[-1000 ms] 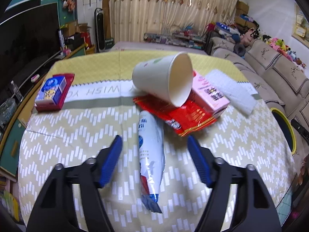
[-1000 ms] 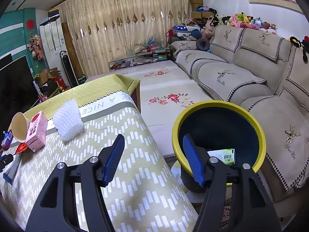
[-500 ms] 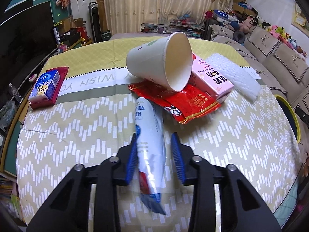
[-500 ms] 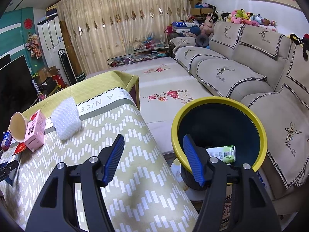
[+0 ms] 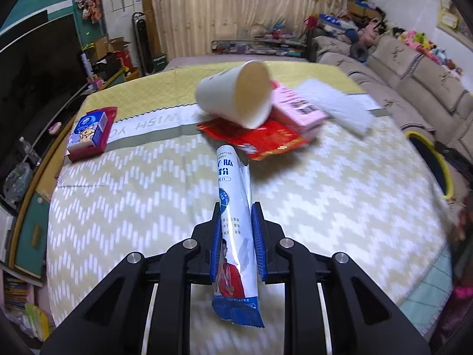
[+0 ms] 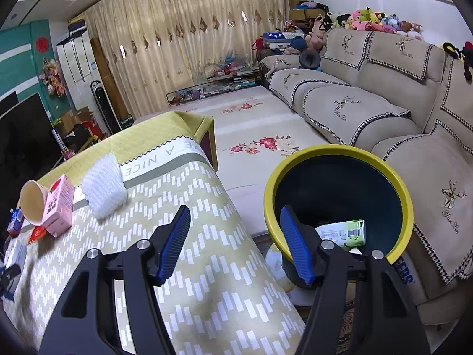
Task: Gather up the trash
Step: 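Carry the packet over the yellow bin and open the left gripper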
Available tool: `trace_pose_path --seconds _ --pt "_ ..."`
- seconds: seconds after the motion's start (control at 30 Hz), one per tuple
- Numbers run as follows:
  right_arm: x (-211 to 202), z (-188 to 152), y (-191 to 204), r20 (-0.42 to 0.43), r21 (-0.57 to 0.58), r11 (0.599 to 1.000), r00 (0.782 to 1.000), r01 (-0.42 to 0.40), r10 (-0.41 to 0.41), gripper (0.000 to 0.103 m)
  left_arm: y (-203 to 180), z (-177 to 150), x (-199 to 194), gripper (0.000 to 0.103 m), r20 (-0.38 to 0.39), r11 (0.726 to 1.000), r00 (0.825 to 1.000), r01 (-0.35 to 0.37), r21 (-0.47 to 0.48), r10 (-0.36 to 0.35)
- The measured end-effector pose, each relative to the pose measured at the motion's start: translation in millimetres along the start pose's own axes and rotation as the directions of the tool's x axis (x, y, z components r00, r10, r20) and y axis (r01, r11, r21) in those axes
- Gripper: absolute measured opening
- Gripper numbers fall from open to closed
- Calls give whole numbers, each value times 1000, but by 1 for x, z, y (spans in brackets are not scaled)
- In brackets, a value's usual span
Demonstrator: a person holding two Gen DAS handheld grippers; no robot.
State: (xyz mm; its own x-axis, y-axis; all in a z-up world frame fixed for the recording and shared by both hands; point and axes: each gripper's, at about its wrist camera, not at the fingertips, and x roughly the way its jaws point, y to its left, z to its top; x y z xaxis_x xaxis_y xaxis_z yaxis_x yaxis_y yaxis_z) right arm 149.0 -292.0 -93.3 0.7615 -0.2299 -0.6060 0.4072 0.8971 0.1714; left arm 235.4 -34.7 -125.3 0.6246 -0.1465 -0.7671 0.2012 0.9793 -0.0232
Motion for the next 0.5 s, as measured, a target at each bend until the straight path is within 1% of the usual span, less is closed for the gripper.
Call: trace_pose_path --seconds 0.07,0.17,0.23,0.3,0.33,0.4,0.43,0.5 --pt "-3 0 -1 18 7 1000 1000 -5 5 60 -14 -2 -15 20 23 999 999 39 20 -39" --pt "-17 -2 -3 63 6 1000 998 -12 12 60 -37 5 -28 20 54 994 994 94 49 -96" --pt "-25 -3 -7 73 12 999 997 -31 30 60 -60 13 -31 20 66 988 988 131 85 -137" --pt "-33 -2 -14 81 11 1000 996 -30 29 60 -86 24 -26 20 59 977 982 173 128 -182" --pt "-37 -1 -18 90 11 1000 996 -22 21 60 -99 30 -23 20 48 969 977 197 150 -206" --pt "-48 2 -31 116 22 1000 993 -2 0 60 -136 44 -14 20 19 944 963 260 205 -269" --pt "-52 4 -39 129 31 999 992 9 -13 60 -147 48 -12 20 11 936 958 276 220 -285" --pt "-63 6 -59 153 56 998 987 40 -49 61 -185 60 -4 20 -18 902 940 333 275 -342"
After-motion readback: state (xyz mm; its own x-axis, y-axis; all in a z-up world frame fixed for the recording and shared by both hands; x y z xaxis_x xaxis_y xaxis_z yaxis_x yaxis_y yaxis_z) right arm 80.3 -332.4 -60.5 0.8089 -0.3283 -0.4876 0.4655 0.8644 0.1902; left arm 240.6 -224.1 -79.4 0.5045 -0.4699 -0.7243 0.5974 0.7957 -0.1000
